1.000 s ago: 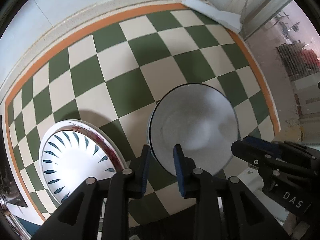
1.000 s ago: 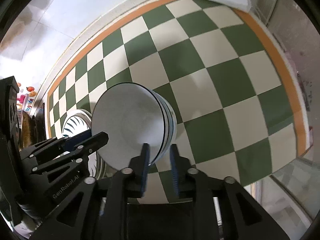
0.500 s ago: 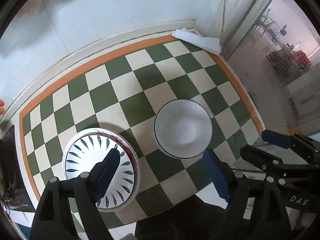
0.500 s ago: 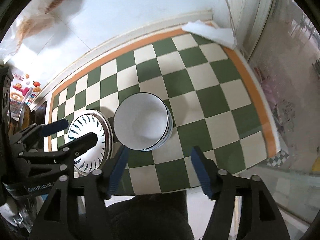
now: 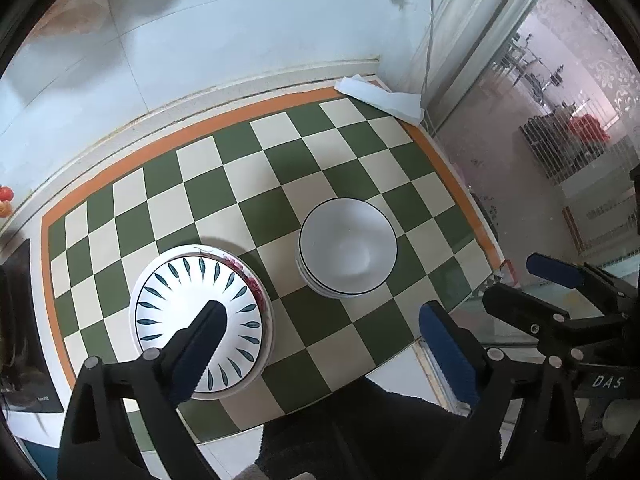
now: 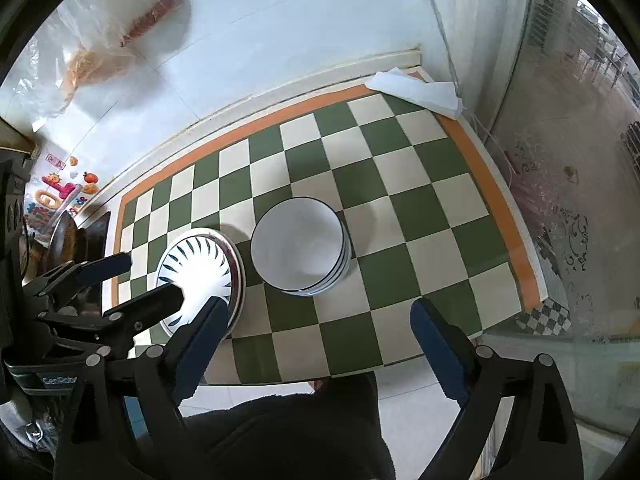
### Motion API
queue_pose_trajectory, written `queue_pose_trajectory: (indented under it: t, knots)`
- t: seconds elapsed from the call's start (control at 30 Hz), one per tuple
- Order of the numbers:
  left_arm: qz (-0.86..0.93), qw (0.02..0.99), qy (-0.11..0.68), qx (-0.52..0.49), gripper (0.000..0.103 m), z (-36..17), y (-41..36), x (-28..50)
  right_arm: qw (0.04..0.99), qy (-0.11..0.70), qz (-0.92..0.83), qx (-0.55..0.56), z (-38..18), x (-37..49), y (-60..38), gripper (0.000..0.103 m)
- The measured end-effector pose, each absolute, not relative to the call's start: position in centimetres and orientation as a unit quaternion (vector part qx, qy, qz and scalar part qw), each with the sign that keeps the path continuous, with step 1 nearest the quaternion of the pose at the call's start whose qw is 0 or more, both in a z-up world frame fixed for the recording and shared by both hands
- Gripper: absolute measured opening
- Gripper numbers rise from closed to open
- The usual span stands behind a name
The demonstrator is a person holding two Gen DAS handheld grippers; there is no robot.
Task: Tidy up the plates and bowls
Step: 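Move both tools down and grip the rim of the bowl stack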
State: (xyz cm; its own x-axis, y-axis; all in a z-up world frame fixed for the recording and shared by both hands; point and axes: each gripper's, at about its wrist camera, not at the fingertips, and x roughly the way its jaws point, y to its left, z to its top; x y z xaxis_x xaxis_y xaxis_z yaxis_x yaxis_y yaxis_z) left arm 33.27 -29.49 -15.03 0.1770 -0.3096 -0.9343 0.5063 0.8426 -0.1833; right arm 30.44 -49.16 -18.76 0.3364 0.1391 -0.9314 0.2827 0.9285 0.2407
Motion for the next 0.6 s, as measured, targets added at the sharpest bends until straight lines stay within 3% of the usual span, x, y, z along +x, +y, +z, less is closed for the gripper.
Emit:
queue_pose_trajectory:
  t: [0.33, 0.6]
  knots:
    - [-0.264, 0.746, 0.607, 0.075, 0.099, -18.9, -30.4, 35.7, 0.807, 0.543, -0.013, 0.234, -21.8, 31.8, -50.8, 0.096]
    - [-0.244, 0.717, 0.650, 0.056, 0.099, -24.7, -32.2, 40.6, 0.749, 0.571, 0.016, 0.336, -31.7, 35.1, -53.3, 0.096]
